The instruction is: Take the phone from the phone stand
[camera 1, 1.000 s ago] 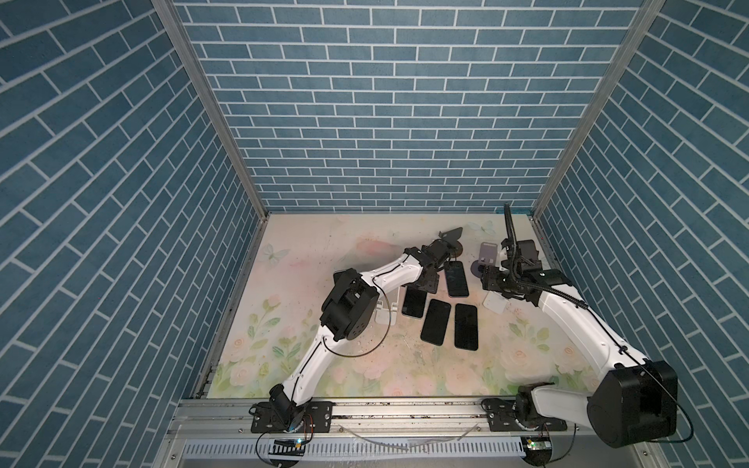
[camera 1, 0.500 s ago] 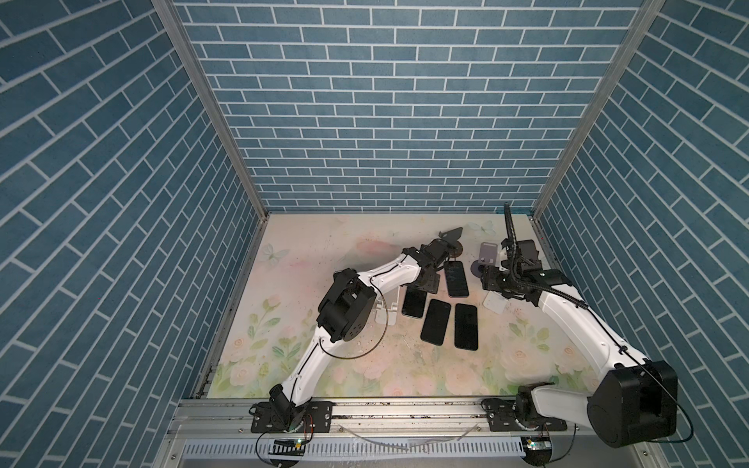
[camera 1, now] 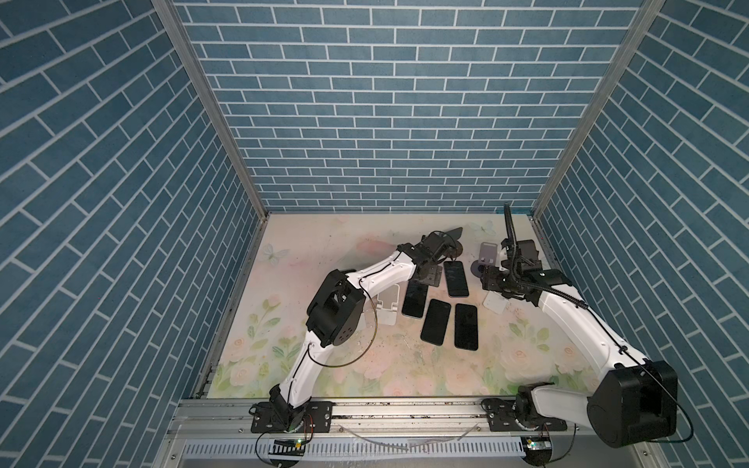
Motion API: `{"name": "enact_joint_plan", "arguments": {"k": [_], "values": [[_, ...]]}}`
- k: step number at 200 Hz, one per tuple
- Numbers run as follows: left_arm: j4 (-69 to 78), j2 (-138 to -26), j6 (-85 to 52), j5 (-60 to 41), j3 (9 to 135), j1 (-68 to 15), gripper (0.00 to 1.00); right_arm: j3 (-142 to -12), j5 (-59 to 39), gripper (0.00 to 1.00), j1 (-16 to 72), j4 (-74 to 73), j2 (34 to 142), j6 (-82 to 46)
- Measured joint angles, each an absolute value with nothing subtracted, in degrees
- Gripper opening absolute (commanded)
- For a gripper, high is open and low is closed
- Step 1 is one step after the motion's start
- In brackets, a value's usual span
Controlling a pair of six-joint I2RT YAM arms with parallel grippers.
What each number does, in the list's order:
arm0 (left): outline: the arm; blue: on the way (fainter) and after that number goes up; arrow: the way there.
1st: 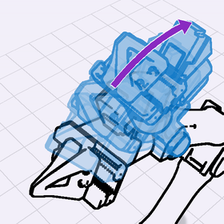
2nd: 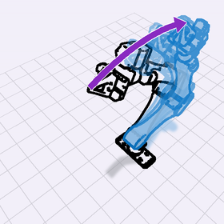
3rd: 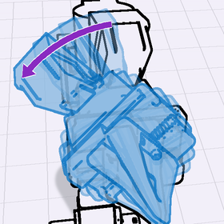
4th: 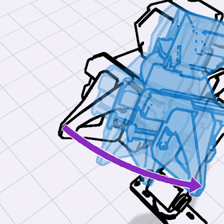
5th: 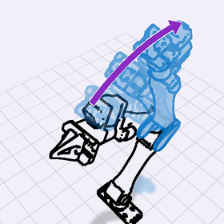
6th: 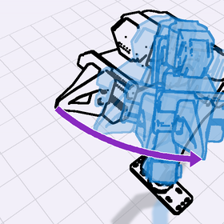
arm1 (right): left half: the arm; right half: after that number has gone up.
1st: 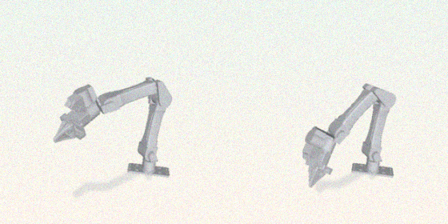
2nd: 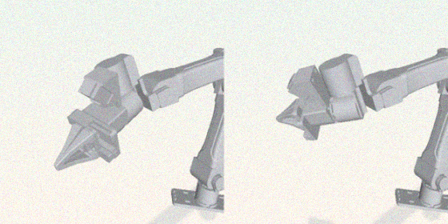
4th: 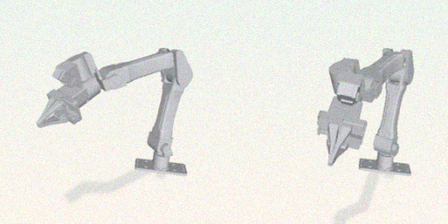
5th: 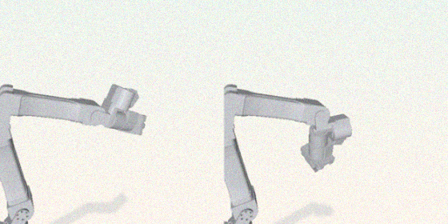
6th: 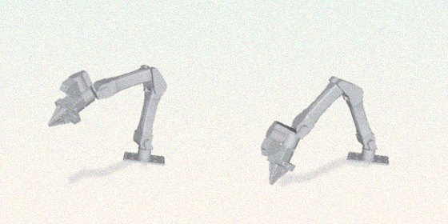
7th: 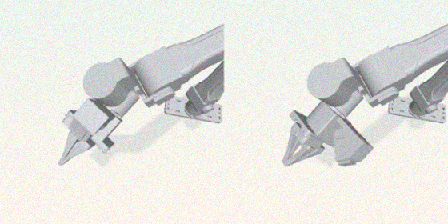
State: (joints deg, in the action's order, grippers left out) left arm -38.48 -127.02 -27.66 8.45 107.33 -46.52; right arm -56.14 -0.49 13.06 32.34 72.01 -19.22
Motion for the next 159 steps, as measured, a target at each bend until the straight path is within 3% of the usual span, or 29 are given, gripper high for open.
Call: {"name": "enact_joint_plan", "arguments": {"k": [159], "values": [[-26.65,-105.08,-23.46,12.45,91.77,-47.64,0.92,-56.23,-2.83,0.63,13.06,32.38,73.06,-19.22]]}}
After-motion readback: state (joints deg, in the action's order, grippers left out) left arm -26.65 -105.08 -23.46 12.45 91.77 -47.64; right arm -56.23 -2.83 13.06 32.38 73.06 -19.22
